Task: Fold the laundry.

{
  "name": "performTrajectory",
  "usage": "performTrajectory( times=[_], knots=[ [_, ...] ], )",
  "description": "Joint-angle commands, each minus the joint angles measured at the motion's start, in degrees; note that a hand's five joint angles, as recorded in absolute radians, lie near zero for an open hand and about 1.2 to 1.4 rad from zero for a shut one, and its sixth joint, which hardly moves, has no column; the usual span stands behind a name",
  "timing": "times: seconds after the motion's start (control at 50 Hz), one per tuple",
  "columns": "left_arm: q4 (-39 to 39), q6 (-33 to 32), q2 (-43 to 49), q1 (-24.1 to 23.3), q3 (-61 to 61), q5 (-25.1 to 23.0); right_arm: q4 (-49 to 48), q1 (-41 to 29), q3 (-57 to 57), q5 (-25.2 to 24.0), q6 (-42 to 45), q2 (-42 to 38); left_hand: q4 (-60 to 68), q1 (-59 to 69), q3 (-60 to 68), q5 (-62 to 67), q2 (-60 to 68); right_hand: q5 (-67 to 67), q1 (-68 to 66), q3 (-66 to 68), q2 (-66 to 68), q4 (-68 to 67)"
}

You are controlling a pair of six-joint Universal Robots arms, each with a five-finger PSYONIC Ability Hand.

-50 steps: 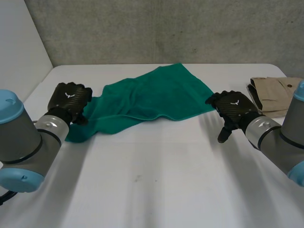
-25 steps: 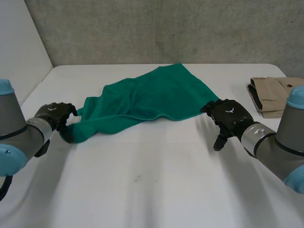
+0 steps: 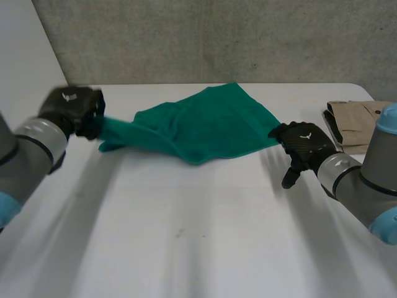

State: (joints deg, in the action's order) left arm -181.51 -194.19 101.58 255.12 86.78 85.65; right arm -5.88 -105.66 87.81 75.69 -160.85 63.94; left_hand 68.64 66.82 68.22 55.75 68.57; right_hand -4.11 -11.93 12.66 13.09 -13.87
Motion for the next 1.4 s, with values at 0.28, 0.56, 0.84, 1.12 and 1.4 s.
performTrajectory(
  times=[0.28, 0.56, 0.84, 1.12, 1.4],
  knots=[
    [-0.1, -9.3, -15.5, -9.9, -1.3, 0.0, 4.7, -10.4, -11.9, 0.0, -26.6, -6.3, 11.4, 13.2, 11.8, 14.2, 11.4, 4.1, 1.9, -2.7, -3.1, 3.9],
    [-0.1, -8.8, -20.2, -11.9, -1.7, 0.3, 2.4, -16.2, -31.4, 14.4, -27.0, -23.4, 11.4, 13.2, 11.8, 14.2, 11.4, 4.1, 1.9, -2.7, -3.1, 3.9],
    [-0.3, -8.7, -24.5, -11.8, -1.8, 0.4, 3.9, -15.1, -44.1, 13.2, -19.6, -34.2, 11.4, 13.2, 11.8, 14.2, 11.4, -58.1, -60.3, 59.6, 59.1, -58.4],
    [-0.7, -8.8, -22.3, -1.0, 0.1, -0.1, 12.8, 2.8, -34.1, 1.8, 6.6, -3.4, 11.4, 13.2, 11.8, 14.2, 11.4, -65.9, -68.1, 67.3, 66.9, -66.1],
    [0.1, -9.5, -7.7, 3.4, 1.5, -2.9, 43.3, 3.3, -32.0, -3.1, 25.8, 9.3, 11.4, 13.2, 11.8, 14.2, 11.4, -65.9, -68.1, 67.3, 66.9, -66.1]
  ],
)
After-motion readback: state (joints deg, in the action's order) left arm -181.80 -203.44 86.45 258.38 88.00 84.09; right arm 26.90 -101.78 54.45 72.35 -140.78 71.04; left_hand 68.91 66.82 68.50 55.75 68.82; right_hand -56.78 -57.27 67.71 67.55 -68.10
